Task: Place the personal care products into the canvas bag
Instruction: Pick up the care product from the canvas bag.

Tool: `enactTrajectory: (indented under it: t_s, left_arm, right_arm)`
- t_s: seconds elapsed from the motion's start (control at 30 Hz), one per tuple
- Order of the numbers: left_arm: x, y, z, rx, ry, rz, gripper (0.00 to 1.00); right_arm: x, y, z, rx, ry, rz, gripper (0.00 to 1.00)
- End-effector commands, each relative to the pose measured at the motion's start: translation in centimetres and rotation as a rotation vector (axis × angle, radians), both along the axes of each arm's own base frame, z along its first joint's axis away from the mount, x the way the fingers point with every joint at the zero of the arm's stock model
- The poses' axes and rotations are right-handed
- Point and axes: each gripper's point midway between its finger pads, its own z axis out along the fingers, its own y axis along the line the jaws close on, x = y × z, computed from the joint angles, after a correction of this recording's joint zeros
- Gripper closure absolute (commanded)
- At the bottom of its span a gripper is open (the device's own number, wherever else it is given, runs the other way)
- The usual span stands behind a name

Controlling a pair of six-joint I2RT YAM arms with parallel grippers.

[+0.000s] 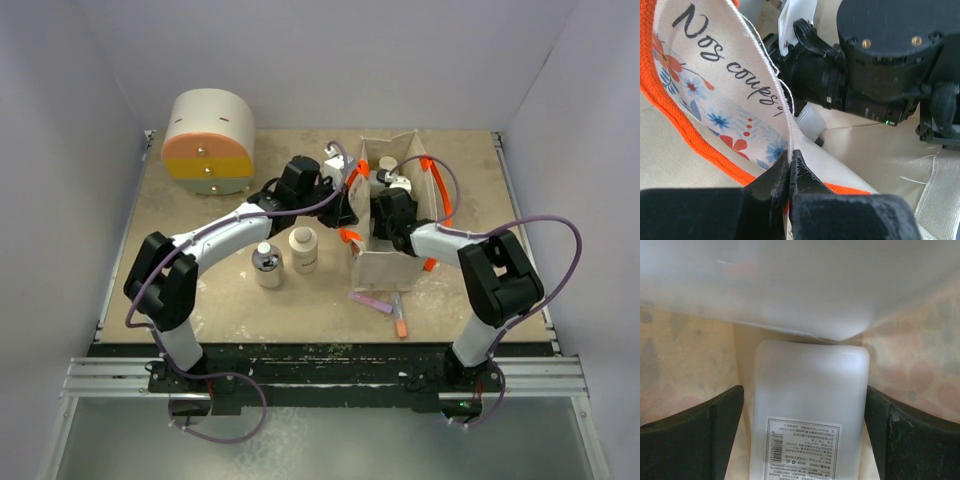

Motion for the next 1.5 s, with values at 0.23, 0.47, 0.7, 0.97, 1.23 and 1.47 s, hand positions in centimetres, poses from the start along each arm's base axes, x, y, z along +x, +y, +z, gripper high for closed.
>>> enactTrajectory:
  t_s: [0.23, 0.47, 0.7, 0.97, 1.23, 1.47]
  left_arm:
    - [1.3, -0.9, 1.4, -0.057, -0.016, -0.012, 1.00]
    - [1.4, -0.8, 1.4, -0.064, -0.005, 0.003, 1.00]
    - [2.1, -1.0, 2.0, -0.071, -0.015, 0.016, 1.00]
    - [2.6, -1.0, 1.8, -0.052, -0.015, 0.028, 1.00]
    - [3.0, -0.6, 2.1, -0.047, -0.010, 0.069, 1.00]
    - [4.0, -0.2, 2.9, -0.040, -0.035, 0.127, 1.00]
  right_arm:
    - [-8.0, 0.1, -9.2, -0.080, 0.280, 0.026, 0.01]
    - [-8.2, 0.9, -8.3, -0.077, 0.255, 0.062, 0.15]
    - [-6.9, 2.0, -2.2, -0.019, 0.158, 0.089, 0.46]
    - [-4.5, 3.0, 4.8, -0.013, 0.003, 0.172, 0.89]
    - [-1.5, 1.5, 9.7, -0.052, -0.155, 0.180, 1.00]
    - [0.2, -0.3, 13.6, -0.065, -0.260, 0.184, 1.00]
